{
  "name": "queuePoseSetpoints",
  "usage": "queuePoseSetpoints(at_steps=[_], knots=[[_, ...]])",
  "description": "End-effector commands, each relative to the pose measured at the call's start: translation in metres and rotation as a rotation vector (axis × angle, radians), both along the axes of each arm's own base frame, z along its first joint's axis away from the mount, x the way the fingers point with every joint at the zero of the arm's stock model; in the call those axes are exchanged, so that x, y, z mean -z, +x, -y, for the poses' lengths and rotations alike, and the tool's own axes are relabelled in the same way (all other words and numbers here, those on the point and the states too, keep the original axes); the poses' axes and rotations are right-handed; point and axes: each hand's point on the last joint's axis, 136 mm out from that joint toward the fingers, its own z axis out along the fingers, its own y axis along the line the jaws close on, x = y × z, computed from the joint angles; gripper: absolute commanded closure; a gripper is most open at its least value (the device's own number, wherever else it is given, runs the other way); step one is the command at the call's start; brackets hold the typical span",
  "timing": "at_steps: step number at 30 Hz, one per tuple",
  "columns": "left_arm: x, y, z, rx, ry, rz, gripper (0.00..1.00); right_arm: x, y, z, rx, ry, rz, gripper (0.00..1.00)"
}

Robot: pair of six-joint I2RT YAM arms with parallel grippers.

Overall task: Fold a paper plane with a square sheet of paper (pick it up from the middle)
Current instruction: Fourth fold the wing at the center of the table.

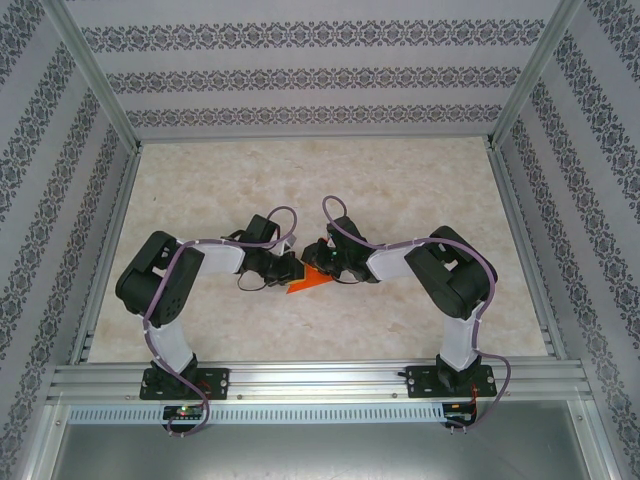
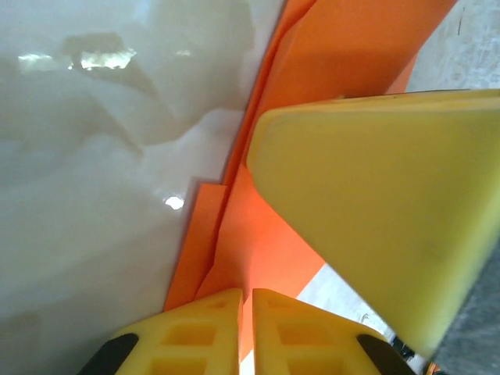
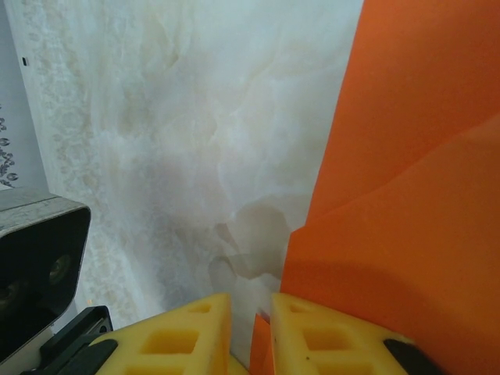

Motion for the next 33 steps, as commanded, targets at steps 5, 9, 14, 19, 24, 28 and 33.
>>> queuePoseSetpoints(at_steps=[5, 9, 14, 19, 24, 28, 33], knots=[[0.051, -0.029, -0.038, -0.032, 0.217, -0.075, 0.97, 0.029, -0.011, 0.027, 0.022, -0.135, -0.058, 0.77], [0.055, -0.033, -0.046, -0.035, 0.261, -0.084, 1.00, -0.007, 0.004, 0.032, 0.039, -0.090, 0.037, 0.77], [0.055, -0.032, -0.046, -0.026, 0.265, -0.082, 1.00, -0.037, 0.005, 0.031, 0.015, -0.070, 0.118, 0.83], [0.052, -0.030, -0.044, -0.016, 0.262, -0.073, 1.00, -0.033, -0.006, 0.011, -0.041, -0.057, 0.109, 0.90], [0.051, -0.030, -0.044, -0.011, 0.264, -0.071, 1.00, -0.014, -0.012, -0.005, -0.058, -0.077, 0.076, 0.91], [0.052, -0.031, -0.046, -0.007, 0.274, -0.072, 1.00, 0.010, -0.007, 0.007, -0.016, -0.131, 0.042, 0.91], [0.056, -0.035, -0.050, -0.004, 0.292, -0.076, 1.00, 0.022, -0.001, 0.025, 0.018, -0.159, 0.031, 0.90]])
